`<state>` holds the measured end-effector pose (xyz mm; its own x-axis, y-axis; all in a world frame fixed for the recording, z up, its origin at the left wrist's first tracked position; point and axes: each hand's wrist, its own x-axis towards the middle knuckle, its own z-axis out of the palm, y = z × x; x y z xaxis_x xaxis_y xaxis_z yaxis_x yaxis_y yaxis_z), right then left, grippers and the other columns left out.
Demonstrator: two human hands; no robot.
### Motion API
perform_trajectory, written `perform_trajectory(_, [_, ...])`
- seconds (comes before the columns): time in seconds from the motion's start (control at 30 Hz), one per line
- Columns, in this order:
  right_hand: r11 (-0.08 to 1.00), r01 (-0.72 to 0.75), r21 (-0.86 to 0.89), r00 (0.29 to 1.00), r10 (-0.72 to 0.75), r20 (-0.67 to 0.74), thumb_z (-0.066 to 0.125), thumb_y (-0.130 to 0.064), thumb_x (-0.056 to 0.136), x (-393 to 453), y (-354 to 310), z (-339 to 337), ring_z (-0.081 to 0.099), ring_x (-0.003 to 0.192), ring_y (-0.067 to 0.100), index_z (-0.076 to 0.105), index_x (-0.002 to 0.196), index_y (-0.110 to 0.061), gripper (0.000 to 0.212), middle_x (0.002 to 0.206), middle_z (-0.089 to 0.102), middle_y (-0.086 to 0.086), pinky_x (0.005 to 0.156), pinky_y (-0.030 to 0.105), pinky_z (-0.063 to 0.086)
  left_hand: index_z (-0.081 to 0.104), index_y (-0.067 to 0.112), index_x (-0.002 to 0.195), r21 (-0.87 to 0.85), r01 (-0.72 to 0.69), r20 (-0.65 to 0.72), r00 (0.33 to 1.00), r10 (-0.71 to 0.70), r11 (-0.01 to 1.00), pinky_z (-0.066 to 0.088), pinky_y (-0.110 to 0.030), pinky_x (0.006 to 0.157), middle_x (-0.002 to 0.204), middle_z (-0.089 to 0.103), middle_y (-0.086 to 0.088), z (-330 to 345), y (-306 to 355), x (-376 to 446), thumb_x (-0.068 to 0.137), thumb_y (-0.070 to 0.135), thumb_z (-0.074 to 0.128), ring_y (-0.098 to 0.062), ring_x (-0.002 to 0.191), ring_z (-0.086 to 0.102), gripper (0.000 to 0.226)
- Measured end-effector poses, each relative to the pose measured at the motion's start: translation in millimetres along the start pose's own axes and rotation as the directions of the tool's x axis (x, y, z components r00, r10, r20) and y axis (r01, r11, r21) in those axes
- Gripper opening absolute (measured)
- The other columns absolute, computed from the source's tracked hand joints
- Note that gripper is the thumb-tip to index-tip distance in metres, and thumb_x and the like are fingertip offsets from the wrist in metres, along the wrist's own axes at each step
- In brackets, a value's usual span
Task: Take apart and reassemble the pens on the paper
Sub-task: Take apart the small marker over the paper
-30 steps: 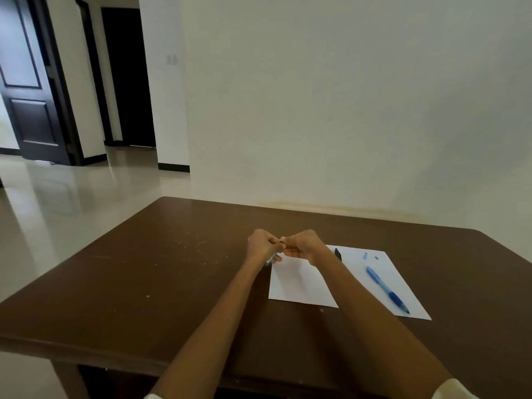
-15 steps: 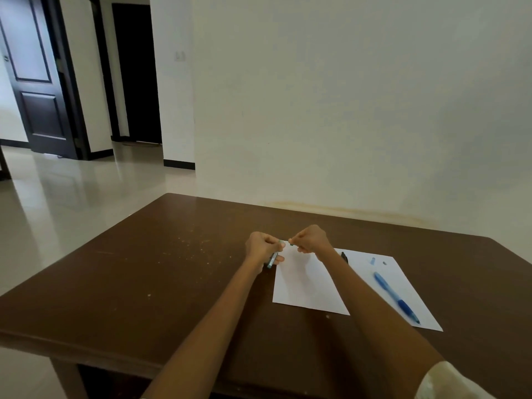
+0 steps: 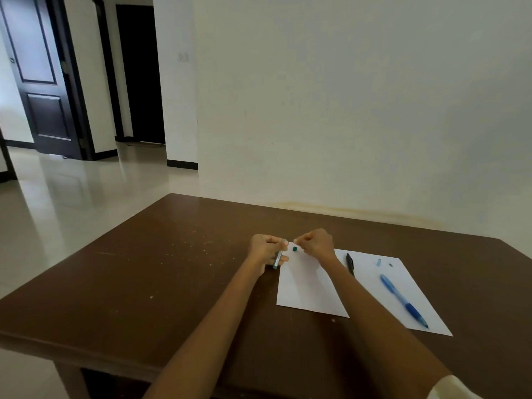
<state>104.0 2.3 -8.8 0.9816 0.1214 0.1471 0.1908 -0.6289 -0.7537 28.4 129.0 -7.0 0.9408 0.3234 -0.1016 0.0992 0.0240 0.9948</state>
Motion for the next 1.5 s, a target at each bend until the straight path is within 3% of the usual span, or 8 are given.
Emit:
perform_trajectory(0.1, [0.981,0.039,0.189,0.998,-0.028,-0.064,0.066,-0.019,0.088,-21,-3,-6,0.060,0.067,0.009,0.073,0.098,-0.003,0.020,0.097,0.072,0.013,0.069,0.022,0.053,0.065,0.013,0.085,-0.049,-0.013,-0.045,0.999,0.010,0.999,0.053,-0.019,0.047,0.081,0.068,-0.003,4,5,-5,0.084,0.013,0.067,-0.017,0.066,0.068,0.003])
perform_trajectory(0.27, [0.964,0.047,0.260,0.988,-0.083,0.130,0.063,-0.028,0.089,-60,-3,-15,0.062,0.079,0.015,0.071,0.094,-0.006,0.024,0.085,0.066,0.004,0.069,0.020,0.051,0.067,0.009,0.093,-0.163,-0.032,-0.098,0.995,0.016,0.986,0.055,-0.027,0.064,0.088,0.069,-0.006,20,14,-17,0.086,0.010,0.064,-0.021,0.083,0.067,0.007])
perform_trajectory(0.63, [0.872,-0.130,0.472,0.989,0.078,0.129,0.063,-0.023,0.089,-87,0,-31,0.060,0.073,0.016,0.068,0.103,-0.003,0.025,0.096,0.068,0.015,0.066,0.021,0.052,0.059,-0.002,0.107,-0.454,0.111,-0.028,0.990,-0.138,0.884,0.057,-0.025,0.050,0.083,0.059,-0.010,47,15,-49,0.088,0.007,0.062,-0.020,0.068,0.061,0.021])
perform_trajectory(0.77, [0.746,-0.239,0.621,0.971,0.179,0.158,0.066,-0.021,0.088,-93,8,-37,0.051,0.064,0.014,0.067,0.086,-0.002,0.019,0.074,0.058,0.011,0.064,0.024,0.047,0.058,0.000,0.109,-0.478,0.149,-0.017,0.984,-0.178,0.866,0.054,-0.029,0.061,0.084,0.059,-0.009,59,9,-47,0.091,0.009,0.059,-0.021,0.071,0.059,0.020])
perform_trajectory(0.97, [0.301,-0.364,0.881,0.919,0.272,0.286,0.064,-0.010,0.089,-86,11,-38,0.061,0.071,0.013,0.064,0.087,-0.004,0.006,0.078,0.063,0.008,0.058,0.020,0.054,0.058,-0.003,0.111,-0.548,0.189,0.051,0.980,-0.194,0.815,0.054,-0.031,0.067,0.085,0.062,-0.011,68,-6,-40,0.090,0.012,0.060,-0.022,0.071,0.061,0.026])
perform_trajectory(1.13, [0.206,-0.370,0.906,0.913,0.260,0.314,0.060,-0.011,0.092,-78,10,-36,0.063,0.074,0.017,0.062,0.086,-0.003,0.011,0.082,0.065,0.012,0.056,0.020,0.058,0.052,0.001,0.122,-0.696,0.178,0.117,0.984,-0.134,0.696,0.050,-0.034,0.080,0.112,0.060,-0.014,66,-3,-40,0.097,0.042,0.040,-0.026,0.092,0.061,0.049])
perform_trajectory(1.3, [0.379,-0.410,0.830,0.912,0.151,0.381,0.051,-0.015,0.097,-76,2,-40,0.066,0.080,0.022,0.061,0.099,0.000,0.018,0.089,0.066,0.016,0.072,0.028,0.057,0.033,0.000,0.140,-0.864,0.249,0.249,0.967,-0.060,0.438,0.036,-0.041,0.104,0.143,0.043,-0.020,52,-6,-39,0.098,0.051,0.015,-0.035,0.131,0.041,0.068])
perform_trajectory(1.5, [0.779,-0.203,0.593,0.973,0.092,0.213,0.049,-0.021,0.099,-75,-14,-47,0.067,0.079,0.020,0.061,0.106,-0.001,0.025,0.096,0.066,0.015,0.068,0.025,0.058,0.030,0.003,0.143,-0.876,0.258,0.286,0.958,0.008,0.407,0.037,-0.041,0.101,0.144,0.042,-0.018,51,-11,-41,0.098,0.050,0.013,-0.033,0.132,0.041,0.067])
